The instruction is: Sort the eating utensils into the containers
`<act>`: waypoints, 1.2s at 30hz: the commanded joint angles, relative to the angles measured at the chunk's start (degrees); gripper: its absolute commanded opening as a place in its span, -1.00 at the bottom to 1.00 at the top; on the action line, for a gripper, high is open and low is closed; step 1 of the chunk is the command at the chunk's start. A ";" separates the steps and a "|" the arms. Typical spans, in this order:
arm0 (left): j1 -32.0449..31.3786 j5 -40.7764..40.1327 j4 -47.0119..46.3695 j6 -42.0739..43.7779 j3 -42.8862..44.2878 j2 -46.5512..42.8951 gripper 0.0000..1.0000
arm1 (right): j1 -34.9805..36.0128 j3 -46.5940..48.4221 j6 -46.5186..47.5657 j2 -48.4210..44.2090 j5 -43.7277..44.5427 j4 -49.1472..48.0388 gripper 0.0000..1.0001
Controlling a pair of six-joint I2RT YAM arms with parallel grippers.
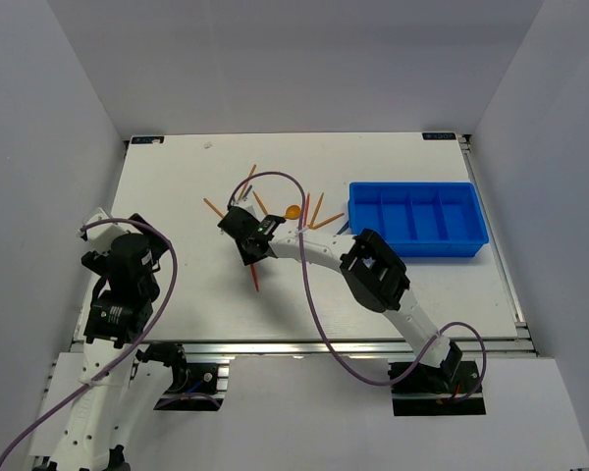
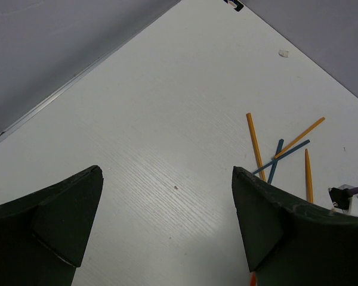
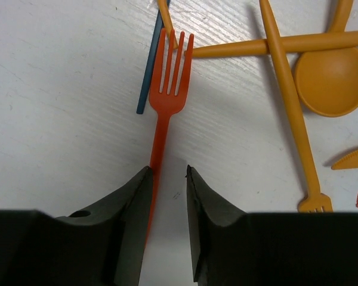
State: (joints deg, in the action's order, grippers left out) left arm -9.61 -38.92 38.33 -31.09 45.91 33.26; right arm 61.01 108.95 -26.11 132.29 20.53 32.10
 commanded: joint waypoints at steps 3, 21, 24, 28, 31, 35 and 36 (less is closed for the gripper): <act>0.11 0.42 -0.71 0.24 1.02 -0.38 0.96 | -0.11 -1.10 -0.61 0.69 -0.93 -1.86 -0.35; 0.11 0.86 -0.88 0.42 0.94 -0.65 0.96 | -0.02 -3.82 -4.56 -2.64 0.38 -0.10 -1.00; 0.03 1.03 -0.88 0.42 0.94 -0.74 0.96 | -0.02 -6.72 -4.83 -6.96 0.38 -1.51 -1.00; 0.11 1.30 -1.06 0.51 0.85 -0.82 0.96 | -0.37 -11.29 -3.08 -18.27 1.43 -4.14 -1.00; 0.03 1.65 -1.15 0.59 0.85 -1.00 0.96 | -3.52 -18.22 -1.67 -27.67 3.54 -4.50 -1.00; 0.11 2.26 -1.50 0.86 0.67 -0.91 0.96 | -13.44 -29.30 0.97 -39.62 3.11 -6.52 -1.00; 0.11 2.27 -1.50 0.86 0.76 -0.82 0.96 | -18.08 -30.88 1.75 -40.87 2.67 -6.61 -1.00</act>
State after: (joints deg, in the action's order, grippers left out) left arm -9.61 -37.58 37.74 -30.85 45.91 32.58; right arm 51.96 82.83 -26.94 95.20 21.04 26.79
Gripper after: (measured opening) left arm 0.978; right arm 0.027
